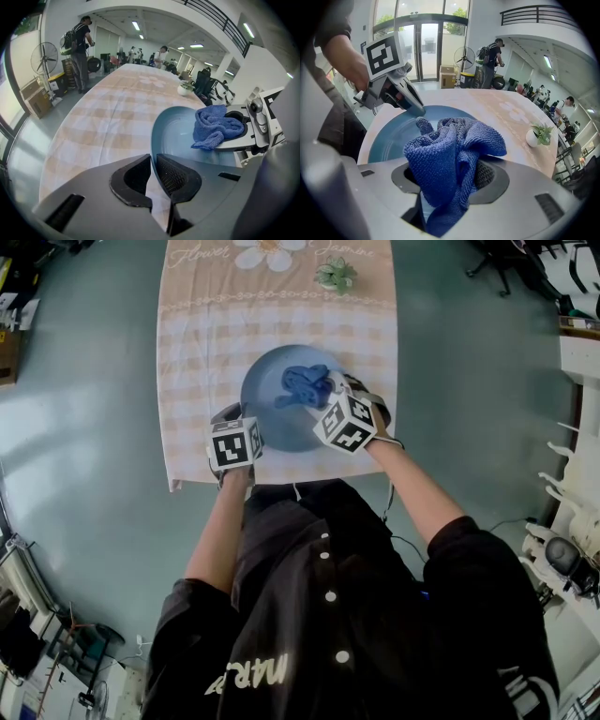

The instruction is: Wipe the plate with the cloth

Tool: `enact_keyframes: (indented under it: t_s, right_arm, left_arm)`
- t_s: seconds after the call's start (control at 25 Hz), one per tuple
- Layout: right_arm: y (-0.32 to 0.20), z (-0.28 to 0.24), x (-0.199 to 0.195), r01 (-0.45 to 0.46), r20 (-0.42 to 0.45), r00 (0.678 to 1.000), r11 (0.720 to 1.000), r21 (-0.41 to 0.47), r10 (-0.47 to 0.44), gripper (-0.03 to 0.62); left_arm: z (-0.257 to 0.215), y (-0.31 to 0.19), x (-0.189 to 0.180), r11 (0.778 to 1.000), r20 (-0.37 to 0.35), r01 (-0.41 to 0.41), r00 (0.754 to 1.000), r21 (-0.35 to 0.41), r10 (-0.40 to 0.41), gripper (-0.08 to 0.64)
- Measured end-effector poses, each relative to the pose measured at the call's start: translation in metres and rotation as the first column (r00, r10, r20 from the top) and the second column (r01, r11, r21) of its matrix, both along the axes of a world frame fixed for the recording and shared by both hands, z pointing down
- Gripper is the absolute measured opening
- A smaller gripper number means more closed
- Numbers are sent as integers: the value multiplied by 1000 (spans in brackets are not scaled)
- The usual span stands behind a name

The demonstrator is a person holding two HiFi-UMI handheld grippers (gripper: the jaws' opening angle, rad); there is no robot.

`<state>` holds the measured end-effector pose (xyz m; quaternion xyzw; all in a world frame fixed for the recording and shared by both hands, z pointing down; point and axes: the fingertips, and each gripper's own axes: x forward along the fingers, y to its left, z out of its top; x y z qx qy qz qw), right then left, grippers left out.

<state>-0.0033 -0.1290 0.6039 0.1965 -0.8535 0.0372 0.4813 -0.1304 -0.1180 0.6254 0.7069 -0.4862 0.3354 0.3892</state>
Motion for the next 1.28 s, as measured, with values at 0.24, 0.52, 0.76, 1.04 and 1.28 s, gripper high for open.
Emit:
enact_keyframes:
  t_s: [0.24,0.52,0.76,1.04,1.28]
  right_arm:
    - [1,1,18,-10,-31,999,1000,0,10,232]
    - [3,2,35,2,-86,996,1000,18,-1,232]
    - [3,2,42,3,-110,994,1000,31,0,232]
    - [3,-2,43,-17,-108,994,999,39,21,232]
    - [13,-21,12,-13,12,1000,1000,19,12,232]
  left_arm:
    - [0,-1,0,1000,6,0,1000,0,0,54]
    - [-2,-1,0,1000,4,-1,1000,-1,1,54]
    - [-3,0,0,1000,-16,0,1000,-6,0,54]
    - [-3,0,0,1000,-72,7,997,-26,-9,51]
    - [-3,-1,1,999,-132,12,991,-44,-18,49]
